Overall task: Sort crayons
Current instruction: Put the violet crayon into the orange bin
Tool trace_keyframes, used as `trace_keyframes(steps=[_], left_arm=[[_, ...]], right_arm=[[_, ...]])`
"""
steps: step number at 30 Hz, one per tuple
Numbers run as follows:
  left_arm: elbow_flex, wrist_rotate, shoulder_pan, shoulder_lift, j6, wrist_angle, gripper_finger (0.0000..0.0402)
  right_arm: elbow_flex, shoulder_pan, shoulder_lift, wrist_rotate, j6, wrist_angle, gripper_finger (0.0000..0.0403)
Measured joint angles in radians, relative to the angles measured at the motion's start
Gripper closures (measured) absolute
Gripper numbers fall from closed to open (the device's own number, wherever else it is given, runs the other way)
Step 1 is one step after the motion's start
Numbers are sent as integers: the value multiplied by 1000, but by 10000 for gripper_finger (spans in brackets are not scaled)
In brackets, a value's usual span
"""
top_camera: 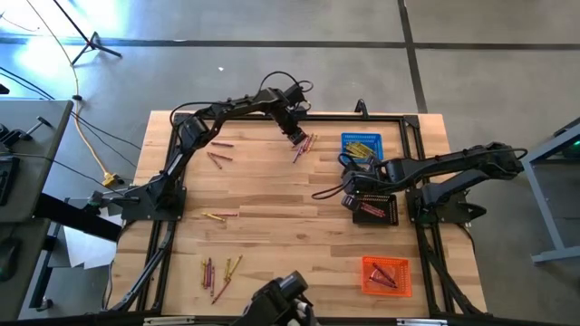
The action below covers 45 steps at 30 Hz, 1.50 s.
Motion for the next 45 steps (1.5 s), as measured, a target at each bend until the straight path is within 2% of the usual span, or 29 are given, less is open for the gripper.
trace_keyframes(steps=[8, 11, 19, 27, 36, 39, 45], left_arm=[[0, 39, 8, 7, -34, -4, 325], [-1, 87, 19, 14, -52, -7, 325], [-1, 102, 17, 13, -52, -7, 325], [-1, 33, 13, 9, 35, -58, 325], [-1, 33, -2, 3, 207, -197, 325], [-1, 25, -2, 2, 225, -212, 325], [-10, -53, -1, 0, 212, -310, 325]], right_arm=[[0, 0, 0, 0, 0, 3, 325], [0, 0, 0, 0, 0, 3, 325], [0, 0, 0, 0, 0, 3, 325], [0, 0, 0, 1, 0, 4, 325], [0, 0, 0, 1, 0, 4, 325], [0, 0, 0, 1, 0, 4, 325], [0, 0, 0, 1, 0, 4, 325]])
